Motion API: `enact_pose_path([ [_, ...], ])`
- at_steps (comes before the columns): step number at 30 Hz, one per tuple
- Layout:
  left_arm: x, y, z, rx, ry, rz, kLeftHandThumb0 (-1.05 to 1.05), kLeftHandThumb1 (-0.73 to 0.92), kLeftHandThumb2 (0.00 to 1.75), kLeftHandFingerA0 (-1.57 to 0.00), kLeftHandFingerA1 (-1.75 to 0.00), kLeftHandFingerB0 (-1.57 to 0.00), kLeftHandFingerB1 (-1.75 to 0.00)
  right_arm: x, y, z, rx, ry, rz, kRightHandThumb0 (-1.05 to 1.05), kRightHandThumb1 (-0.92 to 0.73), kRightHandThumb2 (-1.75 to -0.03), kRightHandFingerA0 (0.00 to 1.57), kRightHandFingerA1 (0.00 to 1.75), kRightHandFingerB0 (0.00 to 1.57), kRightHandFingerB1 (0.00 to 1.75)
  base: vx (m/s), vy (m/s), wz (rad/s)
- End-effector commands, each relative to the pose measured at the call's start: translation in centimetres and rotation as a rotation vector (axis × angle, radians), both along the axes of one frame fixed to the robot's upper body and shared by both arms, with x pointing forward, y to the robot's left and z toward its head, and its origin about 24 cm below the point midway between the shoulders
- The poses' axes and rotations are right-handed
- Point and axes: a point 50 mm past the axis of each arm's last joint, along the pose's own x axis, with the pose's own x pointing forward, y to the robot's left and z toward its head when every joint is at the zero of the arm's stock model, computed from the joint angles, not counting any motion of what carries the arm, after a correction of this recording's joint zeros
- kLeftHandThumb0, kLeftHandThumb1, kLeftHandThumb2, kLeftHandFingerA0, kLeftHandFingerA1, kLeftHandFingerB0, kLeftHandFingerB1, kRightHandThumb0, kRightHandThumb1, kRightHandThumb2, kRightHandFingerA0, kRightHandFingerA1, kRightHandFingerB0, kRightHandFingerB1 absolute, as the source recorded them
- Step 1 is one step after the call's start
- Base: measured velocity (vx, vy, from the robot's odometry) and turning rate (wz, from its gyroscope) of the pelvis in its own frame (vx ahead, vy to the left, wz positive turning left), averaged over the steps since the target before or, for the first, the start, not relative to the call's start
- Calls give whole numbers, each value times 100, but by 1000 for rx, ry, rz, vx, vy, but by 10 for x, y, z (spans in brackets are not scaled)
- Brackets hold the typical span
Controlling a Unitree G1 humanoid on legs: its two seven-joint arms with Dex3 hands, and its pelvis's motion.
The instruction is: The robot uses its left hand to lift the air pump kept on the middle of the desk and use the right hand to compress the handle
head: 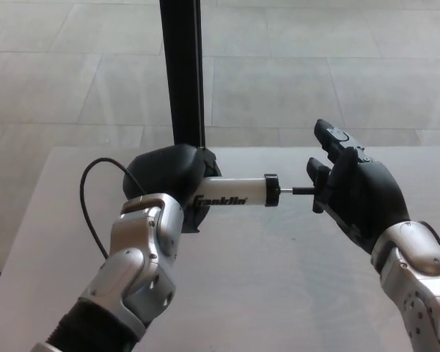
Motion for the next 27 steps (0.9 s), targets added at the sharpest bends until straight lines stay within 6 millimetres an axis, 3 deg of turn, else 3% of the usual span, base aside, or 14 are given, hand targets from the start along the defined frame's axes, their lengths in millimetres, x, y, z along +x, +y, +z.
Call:
enact_pose_path([
  [1,5,-3,3,49,1,46,-28,75,87,-94,-157,-84,-82,2,1,6,2,-31,-25,-101,-92,-136,0,9,0,10,0,0,0],
  [5,8,-8,2,71,24,65,-32,80,83,-92,-166,-82,-97,3,1,8,18,-39,-25,-101,-92,-136,0,10,0,10,0,0,0],
  [9,9,-14,-1,65,27,58,-30,77,86,-89,-163,-83,-85,4,1,9,13,-42,-32,-100,-92,-136,0,10,0,11,0,0,0],
  [12,9,-17,-2,93,34,50,-33,80,84,-89,-153,-81,-90,4,2,9,11,-44,-29,-100,-92,-136,0,11,0,11,0,0,0],
  [14,10,-21,-3,134,54,48,-35,88,74,-85,-131,-71,-74,5,2,9,22,-41,-28,-100,-92,-136,0,10,0,11,0,0,0],
  [17,10,-25,-3,147,44,45,-37,87,72,-84,-138,-70,-71,5,2,9,19,-47,-30,-101,-92,-136,0,10,0,11,0,0,0],
  [18,10,-28,-3,156,56,36,-32,79,71,-81,-151,-67,-64,5,1,9,29,-49,-24,-102,-92,-136,0,10,0,10,0,0,0],
  [19,10,-30,-3,160,48,29,-30,79,70,-81,-146,-69,-65,5,0,9,33,-50,-22,-103,-92,-136,0,10,0,10,0,0,0],
  [20,10,-31,-4,168,43,25,-31,81,69,-79,-129,-68,-63,5,0,9,30,-50,-25,-103,-92,-136,0,9,0,10,0,0,0],
  [21,9,-32,-4,174,42,22,-29,79,69,-79,-139,-67,-67,5,-1,8,26,-48,-27,-103,-92,-136,0,9,0,10,0,0,0],
  [24,8,-32,-6,188,43,22,-33,85,67,-81,-122,-67,-68,4,0,7,23,-45,-29,-103,-92,-136,0,9,0,10,0,0,0],
  [25,7,-33,-6,189,45,25,-34,89,67,-80,-109,-63,-66,4,-1,7,22,-41,-27,-102,-92,-136,0,9,0,10,0,0,0],
  [26,5,-29,-8,175,55,23,-36,92,69,-81,-114,-67,-72,3,-1,6,21,-41,-29,-102,-92,-136,0,9,0,10,0,0,0],
  [27,4,-28,-9,172,70,24,-35,91,71,-83,-137,-69,-72,3,-3,6,20,-44,-35,-103,-92,-136,0,8,0,10,0,0,0],
])
